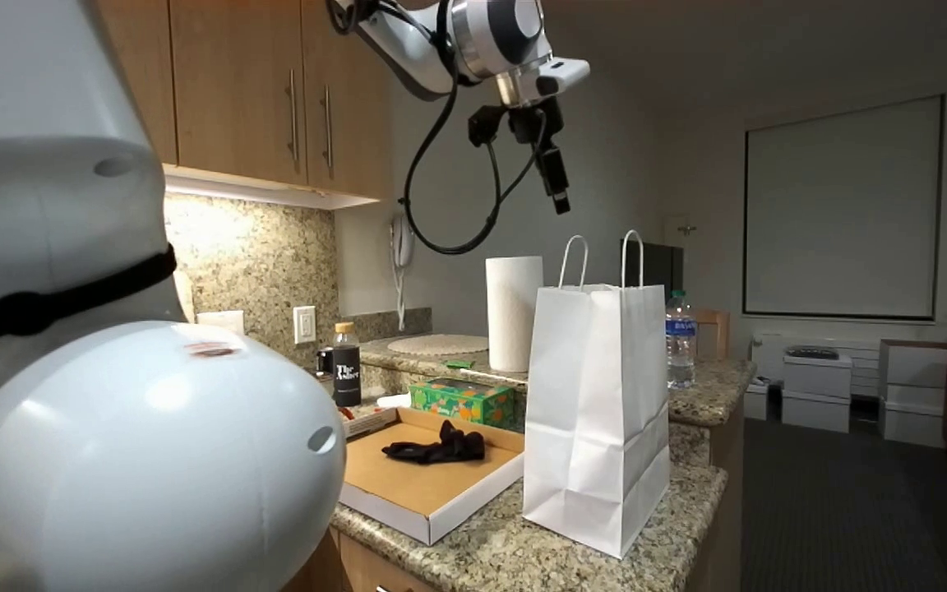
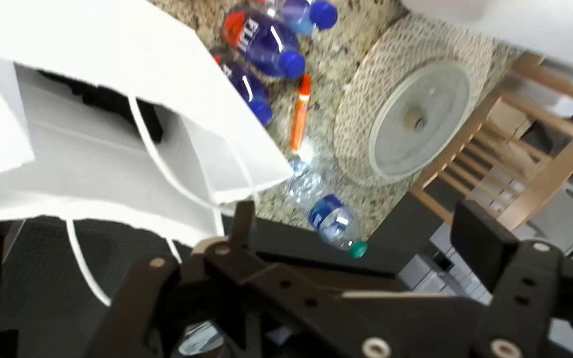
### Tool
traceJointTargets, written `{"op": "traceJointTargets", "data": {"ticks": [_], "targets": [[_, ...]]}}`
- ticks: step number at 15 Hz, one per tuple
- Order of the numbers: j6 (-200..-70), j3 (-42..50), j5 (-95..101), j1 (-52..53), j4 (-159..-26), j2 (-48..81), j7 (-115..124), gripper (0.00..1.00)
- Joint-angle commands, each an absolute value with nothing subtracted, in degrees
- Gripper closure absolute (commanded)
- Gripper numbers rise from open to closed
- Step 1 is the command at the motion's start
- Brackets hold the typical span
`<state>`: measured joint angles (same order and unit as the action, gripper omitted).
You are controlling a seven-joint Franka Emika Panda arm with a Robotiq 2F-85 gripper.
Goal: Pick up all the socks from the cover box and put them in the paper bag
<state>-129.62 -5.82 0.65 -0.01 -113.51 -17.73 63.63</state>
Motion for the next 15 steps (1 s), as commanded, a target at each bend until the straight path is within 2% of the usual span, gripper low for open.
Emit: {"op": "traceJointTargets", "data": {"ticks": [1,8,15], "targets": [[-127.1,-5.7,-7.4,4.2,-116.0,-19.6,54.7,0.00],[-127.4,-12.0,-11.9,10.5,-119.8,-10.2,46.3,0.00],[-123.7,-15.7,-6.3,14.9,-116.3,8.9,41.9,0.00]]}}
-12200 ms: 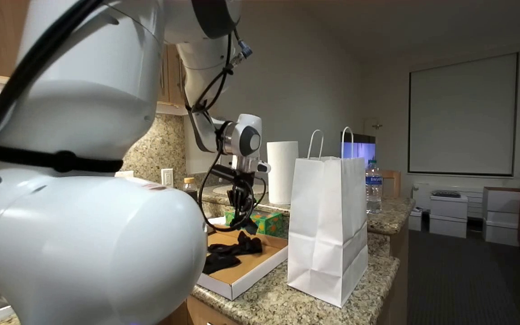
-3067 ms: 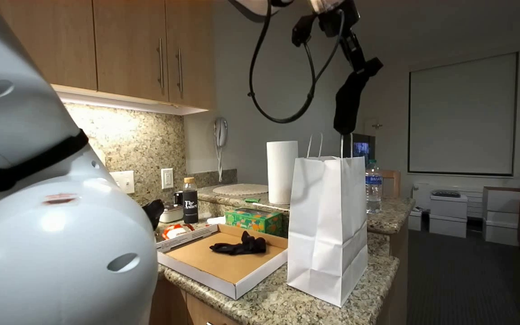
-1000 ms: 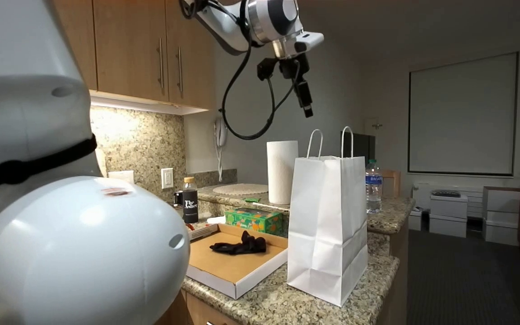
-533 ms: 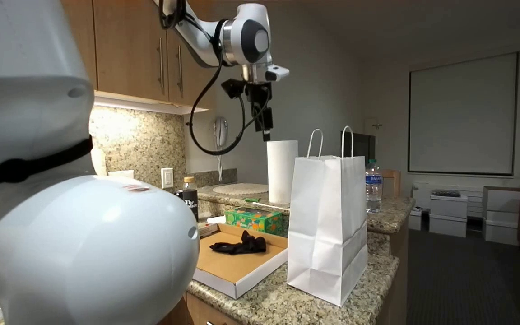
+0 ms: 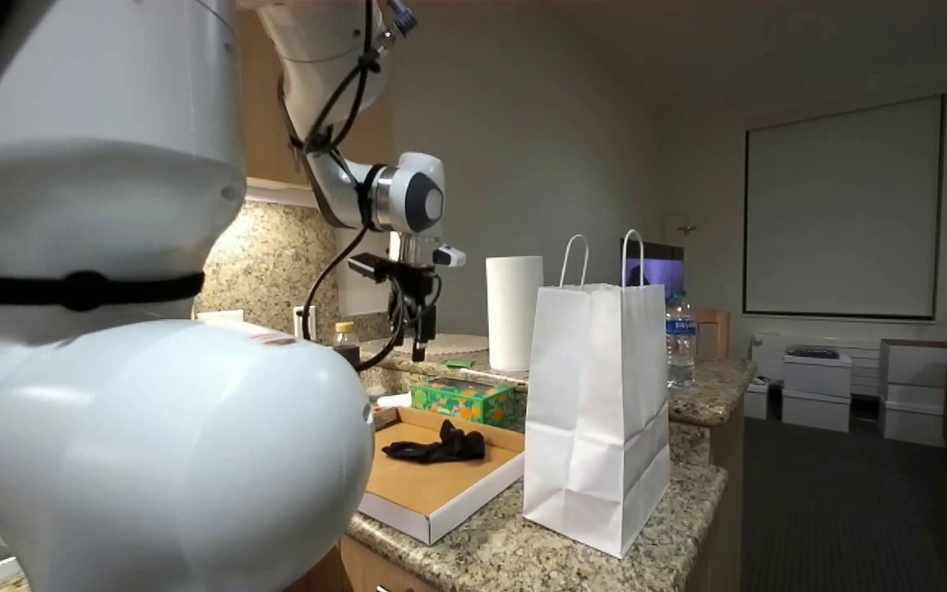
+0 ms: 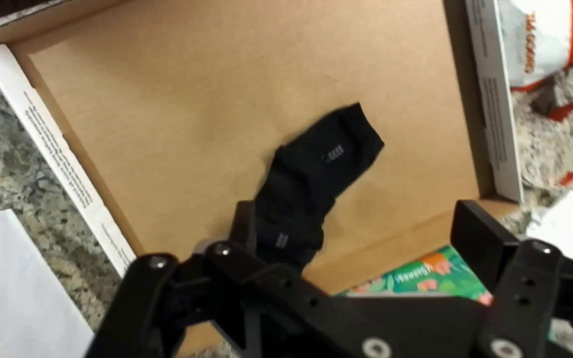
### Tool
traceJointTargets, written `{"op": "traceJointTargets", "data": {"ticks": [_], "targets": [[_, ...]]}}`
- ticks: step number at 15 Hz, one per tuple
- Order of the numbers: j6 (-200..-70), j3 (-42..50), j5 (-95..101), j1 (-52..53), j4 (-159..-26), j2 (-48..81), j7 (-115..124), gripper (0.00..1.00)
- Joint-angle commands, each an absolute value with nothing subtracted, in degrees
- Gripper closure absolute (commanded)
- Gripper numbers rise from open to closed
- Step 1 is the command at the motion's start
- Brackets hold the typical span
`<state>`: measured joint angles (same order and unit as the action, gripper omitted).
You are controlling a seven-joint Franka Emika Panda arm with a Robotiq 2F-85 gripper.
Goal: Pick up all the socks from the cover box and put them in the paper bag
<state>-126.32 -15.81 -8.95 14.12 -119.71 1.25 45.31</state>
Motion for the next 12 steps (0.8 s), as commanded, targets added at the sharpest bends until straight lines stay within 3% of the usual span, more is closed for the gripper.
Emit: {"op": "traceJointTargets", "data": {"ticks": [1,7,12], "targets": [[-122.5,-15.4,-4.5,15.5,-115.6,11.4,41.9,0.00],[-122.9,-12.5,-0.2,17.7,-113.6,20.1,41.0,0.00],[-133.2,-10.2,0.5,19.3,-115.0,20.7,43.6,0.00]]}}
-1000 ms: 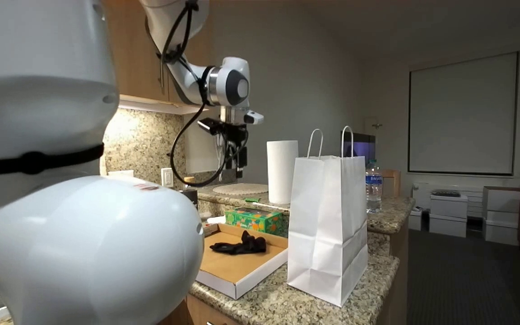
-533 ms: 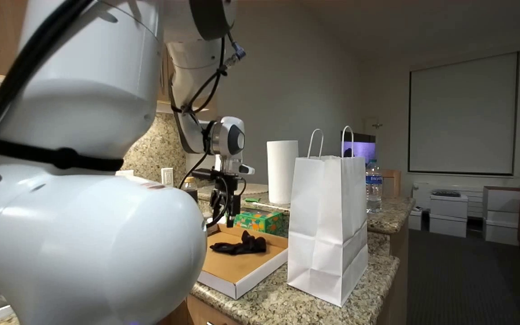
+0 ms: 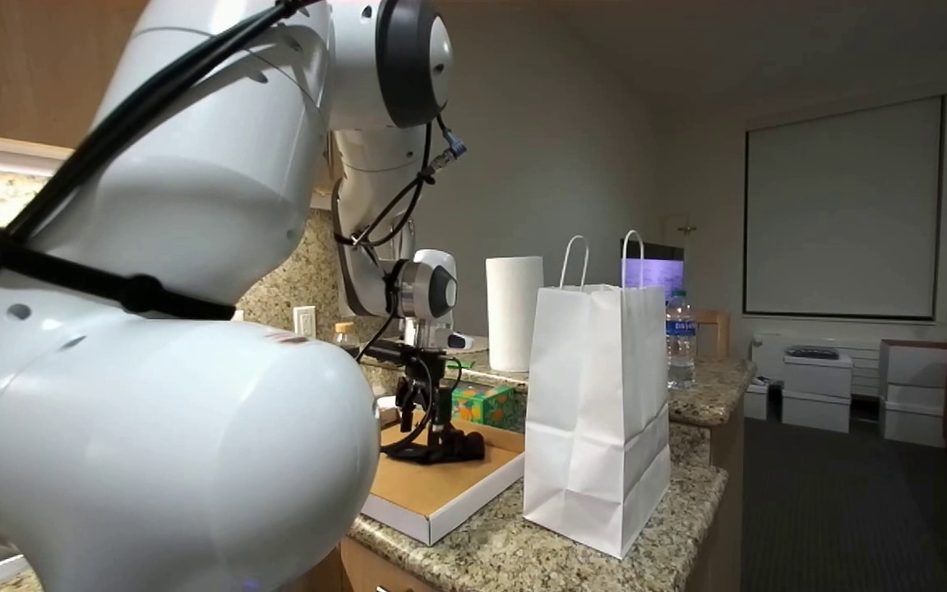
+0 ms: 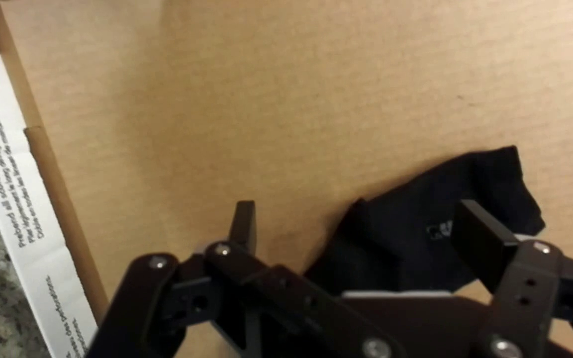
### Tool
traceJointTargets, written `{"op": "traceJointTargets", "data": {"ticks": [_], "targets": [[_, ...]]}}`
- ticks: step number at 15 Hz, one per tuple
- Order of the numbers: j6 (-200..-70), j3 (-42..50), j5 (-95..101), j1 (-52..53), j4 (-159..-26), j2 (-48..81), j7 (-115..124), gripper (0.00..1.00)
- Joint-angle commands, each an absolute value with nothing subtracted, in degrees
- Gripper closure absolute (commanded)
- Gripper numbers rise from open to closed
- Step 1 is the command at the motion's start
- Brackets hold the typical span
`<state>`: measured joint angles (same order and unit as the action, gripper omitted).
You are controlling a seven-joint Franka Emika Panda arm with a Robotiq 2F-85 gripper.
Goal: Pick up all the socks from the cover box and put them in the paper bag
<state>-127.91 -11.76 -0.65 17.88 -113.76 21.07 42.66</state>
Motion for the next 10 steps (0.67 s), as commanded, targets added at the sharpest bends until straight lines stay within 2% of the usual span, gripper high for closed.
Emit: {"op": "traceJointTargets", "data": {"ticks": [1,6,10], "targets": [[-135.5,-9.5,1.1,19.8,-115.2,20.7,44.3,0.00],[-138.7,-7.1,3.0,21.2,-114.6,22.9,45.4,0.00],[-140.7,-5.7,1.3,20.6,-114.3,24.8,45.7,0.18]]}}
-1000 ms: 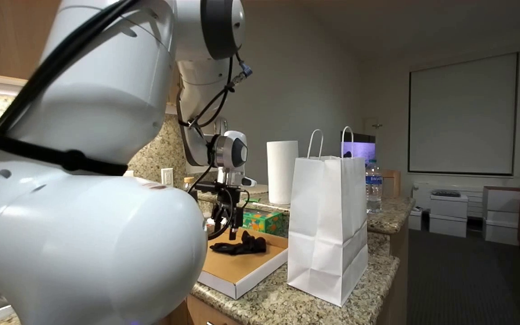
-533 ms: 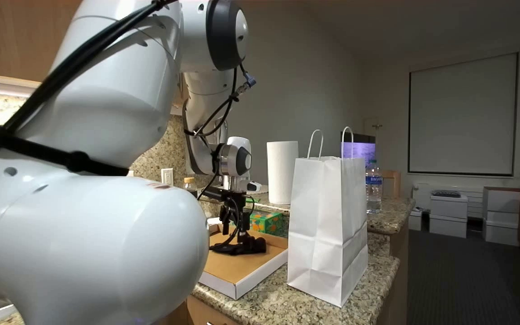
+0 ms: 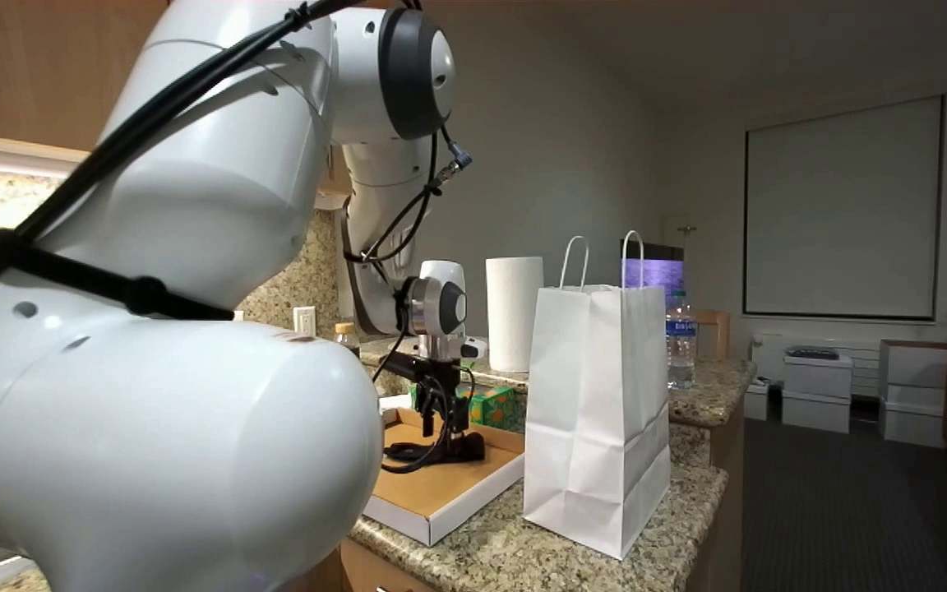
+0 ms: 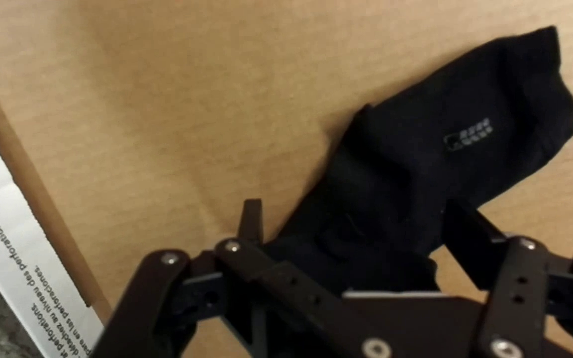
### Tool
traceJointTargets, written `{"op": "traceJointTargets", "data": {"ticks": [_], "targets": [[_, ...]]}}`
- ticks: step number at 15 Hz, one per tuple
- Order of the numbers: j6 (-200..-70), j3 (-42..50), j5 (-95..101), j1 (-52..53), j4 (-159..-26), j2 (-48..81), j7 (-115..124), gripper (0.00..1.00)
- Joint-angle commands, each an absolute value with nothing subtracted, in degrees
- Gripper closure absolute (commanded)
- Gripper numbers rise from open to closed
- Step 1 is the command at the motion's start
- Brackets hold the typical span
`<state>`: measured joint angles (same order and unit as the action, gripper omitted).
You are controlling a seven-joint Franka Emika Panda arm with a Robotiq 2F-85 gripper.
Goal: Pick up all the socks from the cover box and put them in the paper bag
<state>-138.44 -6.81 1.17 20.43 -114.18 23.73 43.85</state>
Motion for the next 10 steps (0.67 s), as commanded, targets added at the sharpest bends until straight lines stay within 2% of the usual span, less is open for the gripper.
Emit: {"op": "traceJointTargets", "data": {"ticks": [1,2,3,6,8,9,10], "targets": [[-141.2,-5.3,1.2,20.6,-114.2,25.2,45.8,0.20],[-141.7,-5.1,1.1,20.6,-114.1,25.7,45.9,0.22],[-142.0,-5.0,0.8,20.6,-113.8,26.3,45.9,0.17],[-142.0,-4.8,0.5,20.8,-113.2,27.6,45.8,0.17],[-141.3,-4.8,0.1,20.8,-112.6,28.3,45.5,0.30],[-141.1,-4.7,0.2,20.8,-112.4,28.4,45.7,0.48],[-140.9,-4.7,0.0,20.7,-112.2,28.4,45.6,0.55]]}}
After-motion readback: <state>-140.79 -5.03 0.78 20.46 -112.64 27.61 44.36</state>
